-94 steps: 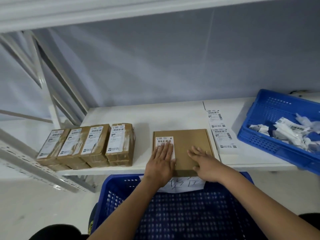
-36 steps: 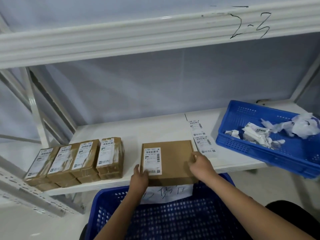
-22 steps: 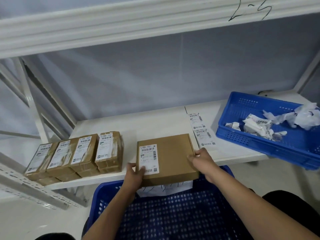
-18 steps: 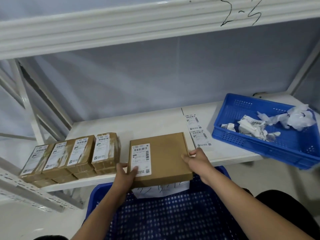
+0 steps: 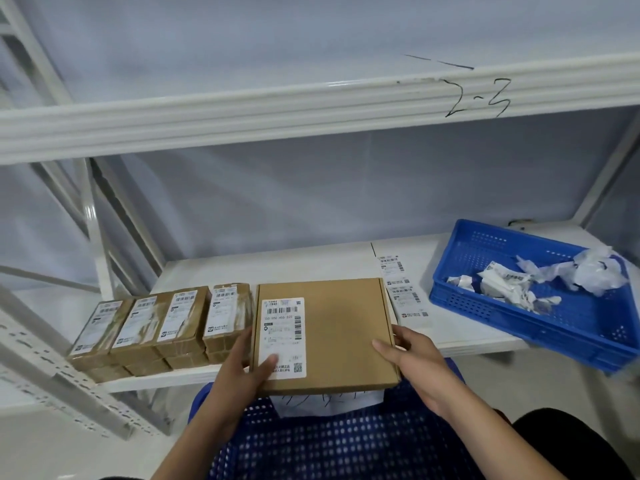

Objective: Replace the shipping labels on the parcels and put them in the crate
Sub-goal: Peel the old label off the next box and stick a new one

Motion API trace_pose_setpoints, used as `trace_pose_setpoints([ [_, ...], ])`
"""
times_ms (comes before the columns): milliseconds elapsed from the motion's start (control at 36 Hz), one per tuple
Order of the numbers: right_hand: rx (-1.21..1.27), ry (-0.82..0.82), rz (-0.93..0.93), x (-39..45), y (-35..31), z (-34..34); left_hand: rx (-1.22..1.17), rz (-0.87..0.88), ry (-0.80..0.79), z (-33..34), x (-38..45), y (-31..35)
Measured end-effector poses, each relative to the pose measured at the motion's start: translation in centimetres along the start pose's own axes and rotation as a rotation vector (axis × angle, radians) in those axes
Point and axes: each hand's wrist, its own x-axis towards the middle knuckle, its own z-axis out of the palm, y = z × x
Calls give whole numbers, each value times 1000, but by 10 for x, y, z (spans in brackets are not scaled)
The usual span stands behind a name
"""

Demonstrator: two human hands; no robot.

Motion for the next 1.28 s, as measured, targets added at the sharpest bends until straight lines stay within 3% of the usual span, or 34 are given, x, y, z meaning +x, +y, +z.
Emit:
trace_pose_setpoints([
  [222,67,-12,32,5,3,6,13,-15,44,-1,-5,3],
  [500,-58,-6,74,33,10,12,247,18,56,-1,17,5],
  [778,-27,11,66,61,2,24,176,2,140,9,34,13],
  [1278,2,51,49,68,-1,23,296,-118,21,6,32,26],
])
